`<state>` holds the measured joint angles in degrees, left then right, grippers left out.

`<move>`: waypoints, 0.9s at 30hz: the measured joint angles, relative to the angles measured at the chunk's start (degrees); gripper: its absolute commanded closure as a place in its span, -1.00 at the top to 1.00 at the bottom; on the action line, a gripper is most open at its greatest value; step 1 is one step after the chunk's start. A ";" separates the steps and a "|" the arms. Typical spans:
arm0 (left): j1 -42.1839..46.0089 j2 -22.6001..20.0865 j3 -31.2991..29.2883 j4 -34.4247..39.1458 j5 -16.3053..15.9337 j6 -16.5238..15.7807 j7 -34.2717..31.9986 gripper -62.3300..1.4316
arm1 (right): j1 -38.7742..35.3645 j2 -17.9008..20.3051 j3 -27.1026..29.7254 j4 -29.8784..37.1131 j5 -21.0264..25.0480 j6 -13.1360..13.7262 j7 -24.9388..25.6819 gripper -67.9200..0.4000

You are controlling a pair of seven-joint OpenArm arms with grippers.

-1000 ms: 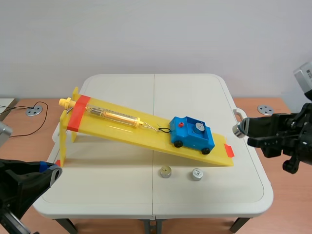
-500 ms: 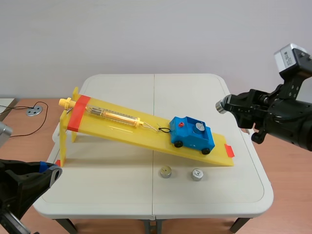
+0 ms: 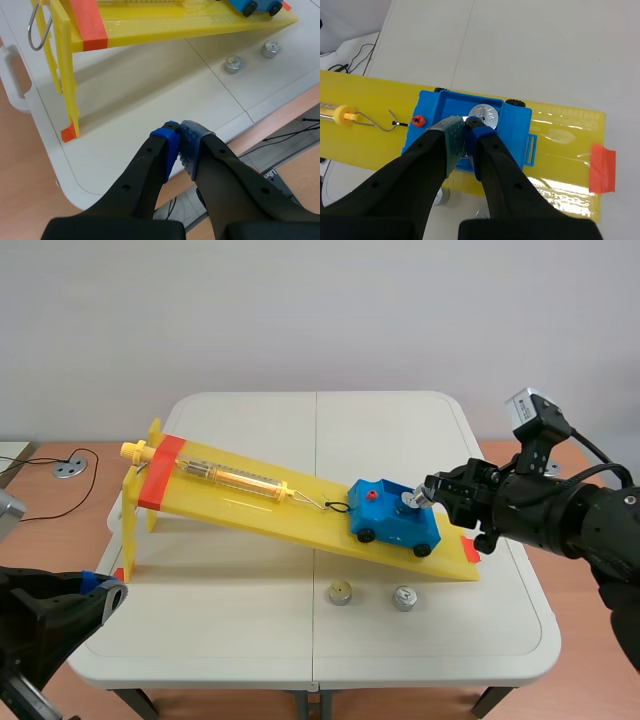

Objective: Place the four metal weights on the blue cart on the ramp.

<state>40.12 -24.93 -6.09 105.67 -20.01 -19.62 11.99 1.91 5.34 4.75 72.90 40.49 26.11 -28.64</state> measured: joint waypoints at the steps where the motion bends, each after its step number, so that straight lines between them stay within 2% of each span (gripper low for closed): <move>1: 0.00 0.00 0.00 0.00 0.00 0.00 0.00 -0.87 | 0.33 -0.28 0.00 -0.48 -0.04 0.02 0.00 -0.97; 11: 0.00 0.00 0.00 0.00 0.00 0.00 0.02 -0.87 | 0.94 -1.22 -0.15 -1.57 -0.17 0.00 -0.22 -0.97; 19: 0.00 0.00 0.00 0.00 0.00 0.00 0.02 -0.87 | 0.94 -1.22 -3.56 -3.37 -0.48 0.00 -0.20 -0.97; 27: 0.00 0.00 0.00 0.00 0.00 0.00 0.02 -0.87 | 0.94 -1.22 -3.82 -3.80 -1.51 -0.24 -0.17 -0.97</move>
<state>40.12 -24.93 -6.09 105.67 -20.01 -19.62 12.01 2.85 4.12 0.93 69.10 38.98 25.87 -28.82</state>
